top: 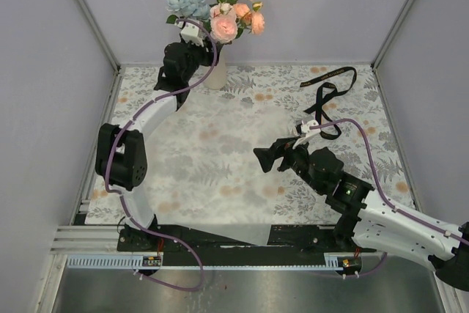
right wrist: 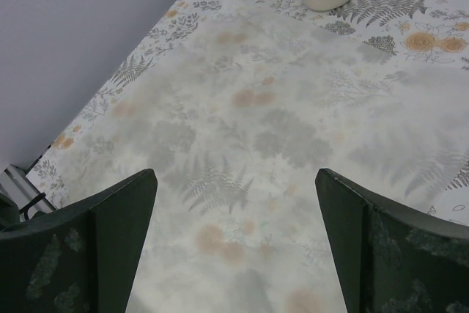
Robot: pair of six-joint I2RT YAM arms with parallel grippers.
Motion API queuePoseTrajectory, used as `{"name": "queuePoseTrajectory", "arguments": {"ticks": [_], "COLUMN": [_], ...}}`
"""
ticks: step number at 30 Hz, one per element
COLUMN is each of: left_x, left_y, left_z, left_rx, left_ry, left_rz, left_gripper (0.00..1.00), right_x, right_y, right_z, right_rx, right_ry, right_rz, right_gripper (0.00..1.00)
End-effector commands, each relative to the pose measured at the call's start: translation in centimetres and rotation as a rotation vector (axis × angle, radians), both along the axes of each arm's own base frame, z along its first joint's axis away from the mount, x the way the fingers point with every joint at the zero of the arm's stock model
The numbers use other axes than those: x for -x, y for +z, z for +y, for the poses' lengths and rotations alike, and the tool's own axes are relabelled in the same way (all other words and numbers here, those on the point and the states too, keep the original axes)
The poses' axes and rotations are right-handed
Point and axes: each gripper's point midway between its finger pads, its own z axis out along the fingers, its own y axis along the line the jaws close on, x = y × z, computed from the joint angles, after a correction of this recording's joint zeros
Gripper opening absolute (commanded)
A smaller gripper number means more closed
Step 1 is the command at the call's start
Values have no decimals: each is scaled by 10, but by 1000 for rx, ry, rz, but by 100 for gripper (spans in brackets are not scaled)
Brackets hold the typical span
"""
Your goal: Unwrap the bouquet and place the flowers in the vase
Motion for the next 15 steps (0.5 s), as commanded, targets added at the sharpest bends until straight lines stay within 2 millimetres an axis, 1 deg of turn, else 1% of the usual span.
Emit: {"name": "queuePoseTrajectory", "arguments": {"ticks": [1,3,5,6,7,9,12,14,15], "left_x": [27,41,56,64,73,91,124,148,160], "left_y": [13,4,0,-2,-11,-17,-17,-12,-8], "left_z": [17,24,33,38,43,49,56,54,53], "left_rx": [55,59,52,50,44,40,49,65,74], "left_ry": [47,66,91,107,120,126,114,70,42], "left_rz": [-15,19,58,81,111,146,177,193,200], "left_gripper": [66,74,82,84,85,86,87,88,89], "right_x": [-3,-3,-3,-2,-2,-2,-2,-2,-4], "right_y": [18,18,19,20,19,18,14,9,10], "right_z": [1,1,2,3,4,6,9,9,9], "right_rx": [-37,-37,-41,-42,-40,-42,-44,-22,-11], "right_ry": [-10,-12,-8,-5,-2,4,11,9,3], "right_rz": [-7,0,7,10,15,25,39,51,54], "right_gripper": [100,99,99,100,100,99,99,99,99]}}
